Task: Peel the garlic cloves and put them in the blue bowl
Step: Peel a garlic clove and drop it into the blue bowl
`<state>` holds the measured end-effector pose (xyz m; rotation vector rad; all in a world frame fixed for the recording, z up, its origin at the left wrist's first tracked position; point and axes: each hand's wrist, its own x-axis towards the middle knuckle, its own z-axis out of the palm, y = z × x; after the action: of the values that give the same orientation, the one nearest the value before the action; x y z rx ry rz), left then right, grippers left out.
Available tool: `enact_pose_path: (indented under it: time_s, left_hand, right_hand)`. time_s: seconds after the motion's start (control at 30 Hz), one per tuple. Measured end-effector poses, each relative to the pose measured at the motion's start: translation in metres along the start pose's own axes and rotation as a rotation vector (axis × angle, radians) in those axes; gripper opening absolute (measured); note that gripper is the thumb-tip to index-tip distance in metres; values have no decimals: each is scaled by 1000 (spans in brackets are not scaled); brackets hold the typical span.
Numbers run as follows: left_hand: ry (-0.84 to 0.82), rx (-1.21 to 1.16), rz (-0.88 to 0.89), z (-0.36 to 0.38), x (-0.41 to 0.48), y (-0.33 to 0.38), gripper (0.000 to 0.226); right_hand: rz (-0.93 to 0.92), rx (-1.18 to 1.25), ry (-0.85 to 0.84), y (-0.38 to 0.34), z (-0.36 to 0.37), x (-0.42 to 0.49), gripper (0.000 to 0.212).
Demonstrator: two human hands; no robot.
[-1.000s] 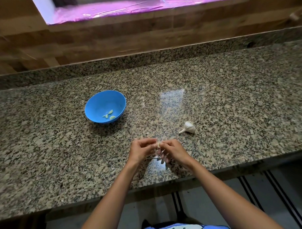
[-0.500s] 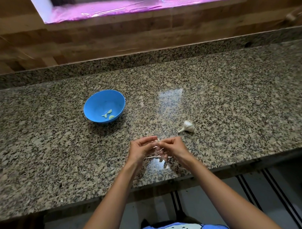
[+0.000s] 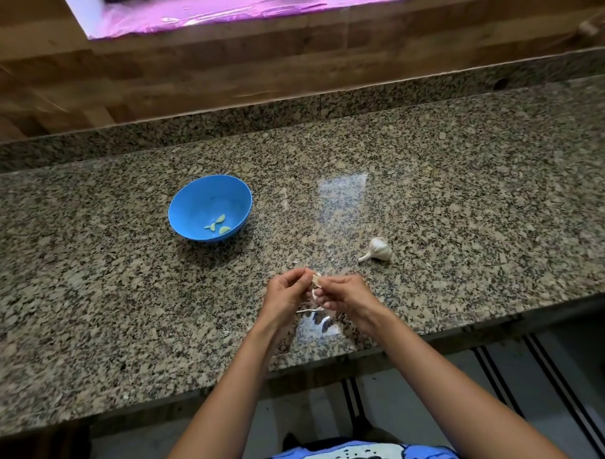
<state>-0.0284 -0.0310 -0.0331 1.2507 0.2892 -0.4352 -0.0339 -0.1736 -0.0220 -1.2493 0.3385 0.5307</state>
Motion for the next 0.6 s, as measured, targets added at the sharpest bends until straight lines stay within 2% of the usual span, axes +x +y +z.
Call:
enact_pose_path:
  time_s: [0.1,0.27,0.37,0.43,0.6]
  left_hand:
    - [84,-97,-34,4,2,-7,11]
    - [210,41,30,9,1,-9,11]
    - [129,158,111,2,2,-3,21]
    - [94,215,128,-1,1,1,19]
    - [170,-24,-30,-7,2,3,17]
  right_hand:
    - [-73,-83,56,3,2,3,11]
    - [-258,-381,176,15,3,7,7]
    - [-260,-405,202,17,0,10,9]
    - [-258,-462,182,15,-1,12,9]
    - [-204,-327,115,9,2,12,7]
